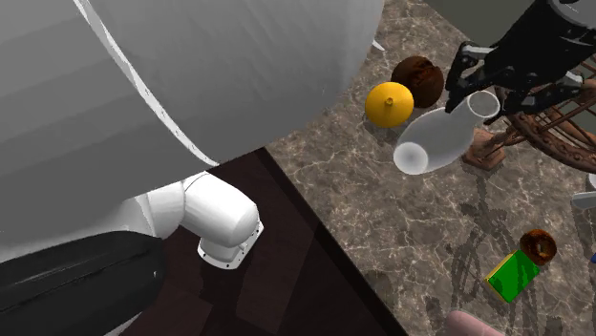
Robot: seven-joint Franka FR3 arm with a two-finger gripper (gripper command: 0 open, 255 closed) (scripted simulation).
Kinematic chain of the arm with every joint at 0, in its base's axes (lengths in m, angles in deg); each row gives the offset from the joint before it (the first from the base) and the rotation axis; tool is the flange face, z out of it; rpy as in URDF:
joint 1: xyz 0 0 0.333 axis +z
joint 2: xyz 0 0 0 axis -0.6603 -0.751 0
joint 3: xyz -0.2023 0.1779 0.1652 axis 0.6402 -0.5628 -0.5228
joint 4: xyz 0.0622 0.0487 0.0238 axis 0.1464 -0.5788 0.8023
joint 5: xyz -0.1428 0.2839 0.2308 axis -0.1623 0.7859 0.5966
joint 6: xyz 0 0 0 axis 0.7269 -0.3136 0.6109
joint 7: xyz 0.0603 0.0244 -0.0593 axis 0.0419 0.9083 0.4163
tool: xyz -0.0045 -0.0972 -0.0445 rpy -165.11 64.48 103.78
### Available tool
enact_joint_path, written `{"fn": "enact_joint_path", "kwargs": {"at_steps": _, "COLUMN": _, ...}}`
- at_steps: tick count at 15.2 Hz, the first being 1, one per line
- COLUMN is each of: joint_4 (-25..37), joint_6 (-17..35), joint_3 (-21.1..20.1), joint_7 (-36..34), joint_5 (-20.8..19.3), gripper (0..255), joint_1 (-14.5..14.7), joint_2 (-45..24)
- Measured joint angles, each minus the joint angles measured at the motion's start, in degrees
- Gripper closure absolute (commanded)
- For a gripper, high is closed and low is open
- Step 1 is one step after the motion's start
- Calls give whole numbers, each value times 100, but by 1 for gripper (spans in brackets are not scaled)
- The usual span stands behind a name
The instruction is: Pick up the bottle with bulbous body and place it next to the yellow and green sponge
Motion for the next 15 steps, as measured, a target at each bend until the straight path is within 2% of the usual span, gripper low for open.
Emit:
{"fn": "enact_joint_path", "kwargs": {"at_steps": 3, "joint_4": 263, "joint_6": 255, "joint_3": 463, "joint_7": 515, "joint_5": 228, "gripper": 255, "joint_1": -44, "joint_2": -528}}
{"fn": "enact_joint_path", "kwargs": {"at_steps": 8, "joint_4": 638, "joint_6": 751, "joint_3": 1136, "joint_7": 1436, "joint_5": 925, "gripper": 255, "joint_1": -268, "joint_2": -1610}}
{"fn": "enact_joint_path", "kwargs": {"at_steps": 11, "joint_4": 1143, "joint_6": 865, "joint_3": 1389, "joint_7": 2093, "joint_5": 1616, "gripper": 255, "joint_1": -649, "joint_2": -2517}}
{"fn": "enact_joint_path", "kwargs": {"at_steps": 15, "joint_4": 1819, "joint_6": 920, "joint_3": 1381, "joint_7": 2804, "joint_5": 2438, "gripper": 255, "joint_1": -1418, "joint_2": -3584}}
